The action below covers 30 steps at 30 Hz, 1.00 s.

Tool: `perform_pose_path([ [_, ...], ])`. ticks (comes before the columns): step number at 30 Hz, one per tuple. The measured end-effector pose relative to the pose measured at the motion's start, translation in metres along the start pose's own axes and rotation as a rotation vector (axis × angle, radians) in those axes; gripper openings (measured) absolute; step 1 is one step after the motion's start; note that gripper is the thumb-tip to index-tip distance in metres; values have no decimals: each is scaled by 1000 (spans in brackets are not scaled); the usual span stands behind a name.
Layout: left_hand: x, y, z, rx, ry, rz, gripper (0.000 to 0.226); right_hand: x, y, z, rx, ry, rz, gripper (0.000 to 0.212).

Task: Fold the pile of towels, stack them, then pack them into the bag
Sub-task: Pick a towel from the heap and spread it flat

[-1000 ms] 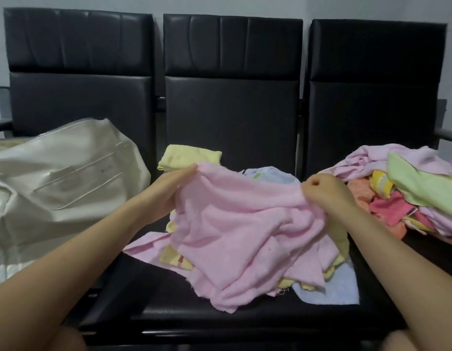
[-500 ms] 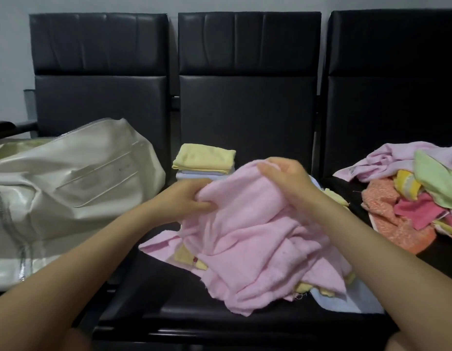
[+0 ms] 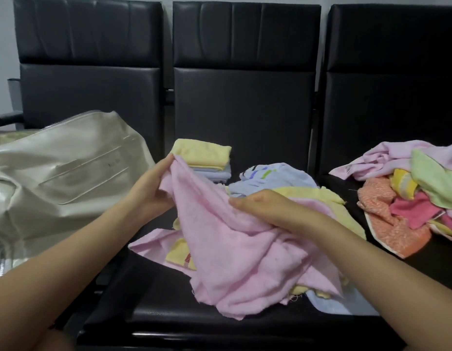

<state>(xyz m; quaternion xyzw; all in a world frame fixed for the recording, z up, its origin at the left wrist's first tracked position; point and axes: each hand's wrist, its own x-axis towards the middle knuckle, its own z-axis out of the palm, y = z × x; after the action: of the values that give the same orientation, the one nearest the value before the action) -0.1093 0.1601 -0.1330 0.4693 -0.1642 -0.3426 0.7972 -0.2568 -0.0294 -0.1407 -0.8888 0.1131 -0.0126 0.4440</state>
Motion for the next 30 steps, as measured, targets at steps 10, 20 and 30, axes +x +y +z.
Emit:
perform_pose_path([
  [10,1,14,24,-178,11,111,34,17,-8,17,-51,-111,84,30],
  [20,8,16,22,58,-59,144,42,14,-4,8,1086,-75,40,41],
  [30,34,4,4,428,250,182,5,1,12,-67,1034,93,-116,49],
])
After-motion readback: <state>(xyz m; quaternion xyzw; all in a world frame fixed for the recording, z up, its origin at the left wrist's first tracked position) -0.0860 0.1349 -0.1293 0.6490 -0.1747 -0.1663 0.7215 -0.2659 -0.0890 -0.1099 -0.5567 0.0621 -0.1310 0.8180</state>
